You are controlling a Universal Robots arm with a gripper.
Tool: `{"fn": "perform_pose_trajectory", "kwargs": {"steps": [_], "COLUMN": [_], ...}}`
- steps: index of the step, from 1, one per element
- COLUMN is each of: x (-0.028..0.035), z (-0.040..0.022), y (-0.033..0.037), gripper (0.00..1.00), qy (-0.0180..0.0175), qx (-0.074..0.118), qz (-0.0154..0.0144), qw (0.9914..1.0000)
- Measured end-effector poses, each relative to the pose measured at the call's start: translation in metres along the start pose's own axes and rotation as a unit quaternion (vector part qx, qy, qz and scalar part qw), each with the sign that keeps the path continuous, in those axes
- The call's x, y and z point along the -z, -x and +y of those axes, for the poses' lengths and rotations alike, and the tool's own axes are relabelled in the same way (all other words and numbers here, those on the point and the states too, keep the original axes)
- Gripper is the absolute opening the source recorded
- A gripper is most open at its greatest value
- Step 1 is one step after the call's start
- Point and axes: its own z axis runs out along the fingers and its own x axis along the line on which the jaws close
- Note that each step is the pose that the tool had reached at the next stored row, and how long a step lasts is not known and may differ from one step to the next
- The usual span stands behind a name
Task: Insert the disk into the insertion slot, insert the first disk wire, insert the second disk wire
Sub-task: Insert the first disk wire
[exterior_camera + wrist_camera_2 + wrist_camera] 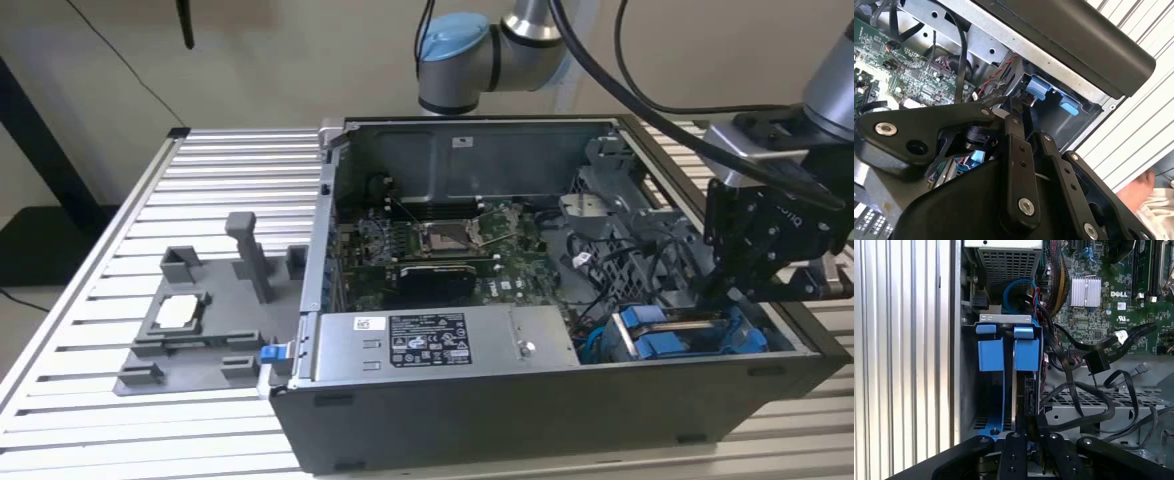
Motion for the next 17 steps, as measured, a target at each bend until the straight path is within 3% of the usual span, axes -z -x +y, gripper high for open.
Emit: {"fn": "perform_pose_trajectory", "kwargs": {"steps": [7, 17], "x": [-0.0020, -0.0048], "z": [0.0000, 0.0000], "y": [0.0032, 0.0037], "gripper": [0.19, 0.19], "qy": [-0.0031, -0.0032], "qx": [0.000, 0.000], "qz": [0.0000, 0.0000], "qw": [1.00000, 0.99999]}}
